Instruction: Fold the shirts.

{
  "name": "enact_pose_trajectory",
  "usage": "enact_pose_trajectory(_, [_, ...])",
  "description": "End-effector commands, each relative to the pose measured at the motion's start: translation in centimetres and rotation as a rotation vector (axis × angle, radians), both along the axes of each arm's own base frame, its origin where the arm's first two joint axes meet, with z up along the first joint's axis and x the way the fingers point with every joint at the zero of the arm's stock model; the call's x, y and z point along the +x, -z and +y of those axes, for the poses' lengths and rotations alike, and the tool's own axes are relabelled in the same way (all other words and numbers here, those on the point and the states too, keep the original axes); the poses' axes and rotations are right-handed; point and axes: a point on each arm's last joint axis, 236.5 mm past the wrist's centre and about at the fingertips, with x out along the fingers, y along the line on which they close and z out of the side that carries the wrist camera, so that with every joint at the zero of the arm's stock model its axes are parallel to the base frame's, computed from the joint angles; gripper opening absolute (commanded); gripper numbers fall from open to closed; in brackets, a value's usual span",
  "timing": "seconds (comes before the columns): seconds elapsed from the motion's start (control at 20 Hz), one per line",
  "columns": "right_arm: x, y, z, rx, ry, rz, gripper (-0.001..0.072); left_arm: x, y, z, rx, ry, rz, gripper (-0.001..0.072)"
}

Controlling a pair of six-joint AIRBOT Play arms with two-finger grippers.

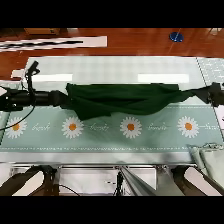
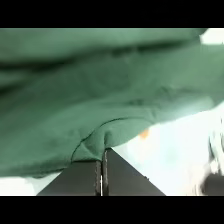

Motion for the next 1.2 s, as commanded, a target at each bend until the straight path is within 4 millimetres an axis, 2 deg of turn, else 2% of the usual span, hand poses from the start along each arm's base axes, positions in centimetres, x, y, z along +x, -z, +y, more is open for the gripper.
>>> enact_pose_trajectory(0.0, [3.7,-0.7,-2.9,-0.202,0.11,-0.056,0.0032,4.8,-1.3,2.3,0.023,-0.137,-0.093,0.0026])
enact_pose_trajectory(0.15, [4.9,1.7,-3.6,-0.202,0.133,-0.001,0.0032,7.4,0.0,2.9,0.026,-0.153,-0.067,0.0026])
enact_pose_trajectory(0.35, [6.0,6.2,-1.8,-0.167,0.081,0.087,0.0032,9.5,4.2,1.6,0.009,-0.098,0.04,0.0026])
enact_pose_trajectory(0.5, [7.8,8.4,-1.4,-0.194,0.101,0.086,0.0032,11.2,6.4,1.5,0.007,-0.093,0.079,0.0027])
enact_pose_trajectory(0.65, [9.2,10.0,-1.5,-0.196,0.137,0.085,0.0032,12.3,7.7,1.7,0.007,-0.095,0.098,0.0027])
enact_pose_trajectory(0.9, [9.9,12.5,-2.6,-0.206,0.176,0.113,0.0032,13.1,10.5,1.8,0.005,-0.096,0.148,0.0027])
enact_pose_trajectory(1.15, [10.6,13.1,-3.9,-0.237,0.222,0.098,0.0033,13.9,12.3,2.5,0.023,-0.137,0.156,0.0028])
